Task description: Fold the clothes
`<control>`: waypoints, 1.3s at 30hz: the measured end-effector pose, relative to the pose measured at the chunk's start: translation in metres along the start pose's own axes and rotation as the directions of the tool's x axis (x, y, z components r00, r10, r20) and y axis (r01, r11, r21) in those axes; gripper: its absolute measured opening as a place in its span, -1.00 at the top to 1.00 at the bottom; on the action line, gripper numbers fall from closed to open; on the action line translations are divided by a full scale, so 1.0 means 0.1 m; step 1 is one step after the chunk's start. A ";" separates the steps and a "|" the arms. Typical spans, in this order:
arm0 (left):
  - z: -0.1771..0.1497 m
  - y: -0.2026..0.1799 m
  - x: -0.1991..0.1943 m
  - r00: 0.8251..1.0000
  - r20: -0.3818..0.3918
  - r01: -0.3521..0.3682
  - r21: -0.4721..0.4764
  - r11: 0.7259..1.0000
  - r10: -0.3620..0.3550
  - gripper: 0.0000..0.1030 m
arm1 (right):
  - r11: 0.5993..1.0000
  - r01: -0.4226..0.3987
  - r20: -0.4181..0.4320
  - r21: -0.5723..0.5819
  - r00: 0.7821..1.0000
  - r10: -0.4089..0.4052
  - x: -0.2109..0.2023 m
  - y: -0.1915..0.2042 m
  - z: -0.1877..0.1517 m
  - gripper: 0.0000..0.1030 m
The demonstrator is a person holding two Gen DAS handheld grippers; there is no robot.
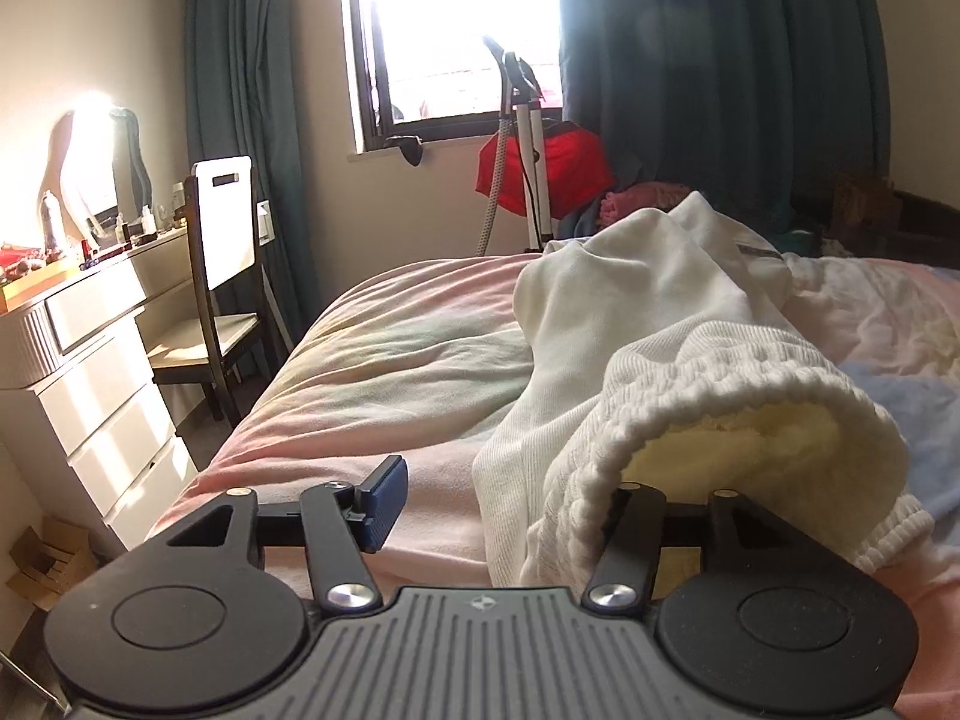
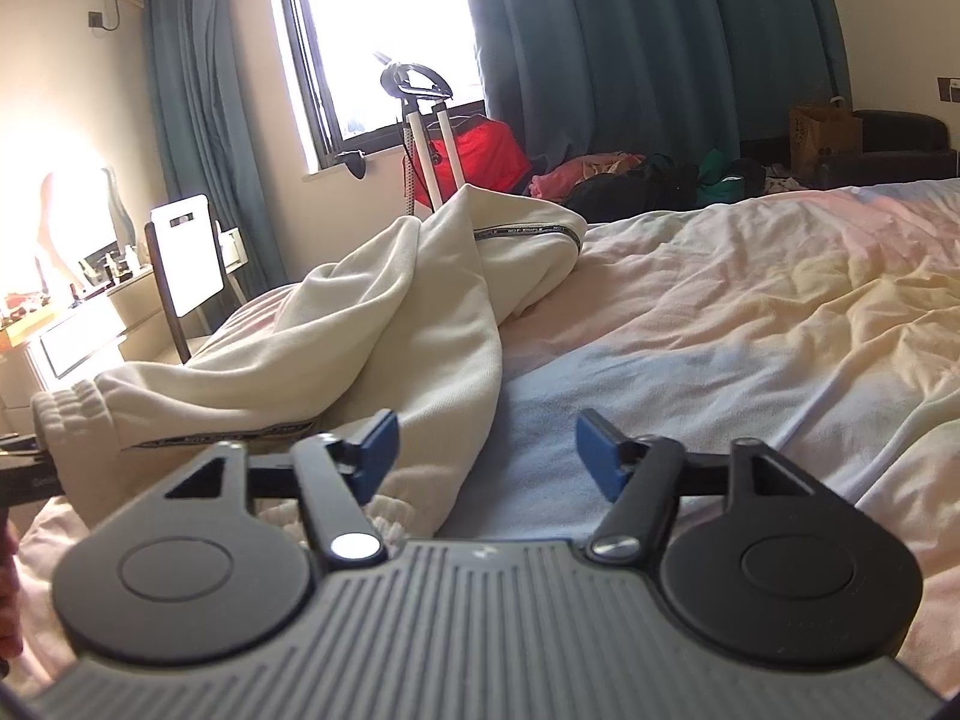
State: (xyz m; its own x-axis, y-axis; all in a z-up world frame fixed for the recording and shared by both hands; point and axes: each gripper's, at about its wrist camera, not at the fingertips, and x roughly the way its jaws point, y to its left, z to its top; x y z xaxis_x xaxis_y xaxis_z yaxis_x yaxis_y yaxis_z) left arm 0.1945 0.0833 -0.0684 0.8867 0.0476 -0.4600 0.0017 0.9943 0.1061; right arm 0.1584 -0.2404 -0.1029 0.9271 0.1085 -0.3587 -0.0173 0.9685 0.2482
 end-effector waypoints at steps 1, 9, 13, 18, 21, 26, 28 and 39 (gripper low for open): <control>0.01 0.01 -0.01 1.000 0.004 -0.005 -0.009 1.000 0.005 -0.20 | 1.000 -0.005 -0.001 -0.001 1.000 0.005 0.00 0.00 -0.01 -0.50; 0.09 0.38 -0.07 0.999 0.005 -0.033 -0.200 0.979 0.034 -0.22 | 0.995 -0.082 -0.061 -0.061 0.995 0.078 0.13 0.17 -0.14 -0.50; 0.09 0.49 -0.08 1.000 -0.009 -0.031 -0.258 0.966 0.029 -0.22 | 0.989 -0.140 -0.175 -0.041 0.976 0.131 0.35 0.23 -0.27 -0.49; 0.09 0.58 -0.08 1.000 -0.007 -0.030 -0.308 0.951 0.029 -0.22 | 0.980 -0.175 -0.238 -0.094 0.960 0.148 0.52 0.36 -0.38 -0.52; 0.07 0.69 -0.04 0.999 -0.020 -0.036 -0.362 0.932 0.030 -0.22 | 0.960 -0.246 -0.270 -0.133 0.941 0.204 0.51 0.44 -0.39 -0.51; 0.03 0.90 0.05 0.998 -0.053 -0.051 -0.469 0.882 0.030 -0.22 | 0.956 -0.203 -0.253 -0.210 0.956 0.147 0.51 0.56 -0.45 -0.50; 0.00 0.95 0.08 0.998 -0.064 -0.055 -0.488 0.871 0.027 -0.22 | 0.967 -0.179 -0.209 -0.182 0.968 0.140 0.52 0.50 -0.46 -0.45; 0.06 0.80 0.08 0.994 -0.077 0.034 -0.425 0.904 -0.073 -0.19 | 0.988 -0.151 -0.142 -0.034 0.979 0.145 0.61 0.34 -0.26 0.61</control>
